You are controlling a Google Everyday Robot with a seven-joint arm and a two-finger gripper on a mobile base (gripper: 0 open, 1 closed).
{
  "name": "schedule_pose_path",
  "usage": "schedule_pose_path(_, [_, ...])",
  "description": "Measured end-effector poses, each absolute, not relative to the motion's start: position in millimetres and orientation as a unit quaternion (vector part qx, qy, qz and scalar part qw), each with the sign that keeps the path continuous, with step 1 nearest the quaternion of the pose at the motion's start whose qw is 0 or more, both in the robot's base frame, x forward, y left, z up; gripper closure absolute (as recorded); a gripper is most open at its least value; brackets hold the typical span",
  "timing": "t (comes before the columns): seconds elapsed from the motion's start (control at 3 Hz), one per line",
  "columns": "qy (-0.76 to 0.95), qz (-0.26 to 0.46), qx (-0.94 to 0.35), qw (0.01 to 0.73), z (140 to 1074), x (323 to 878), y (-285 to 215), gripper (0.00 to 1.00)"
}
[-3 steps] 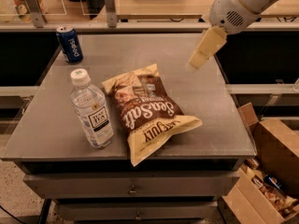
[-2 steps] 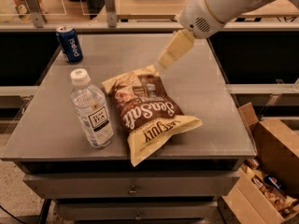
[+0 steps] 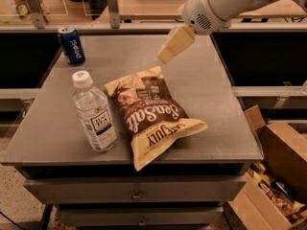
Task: Pick pepsi can
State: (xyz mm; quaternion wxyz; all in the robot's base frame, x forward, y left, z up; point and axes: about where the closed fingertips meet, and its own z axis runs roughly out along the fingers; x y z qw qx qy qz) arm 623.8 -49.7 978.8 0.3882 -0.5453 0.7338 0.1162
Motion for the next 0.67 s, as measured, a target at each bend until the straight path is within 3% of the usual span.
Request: schedule_pose_path(0.67, [0.720, 0.150, -0.562, 0.379, 961.4, 680.9, 5.5, 0.00])
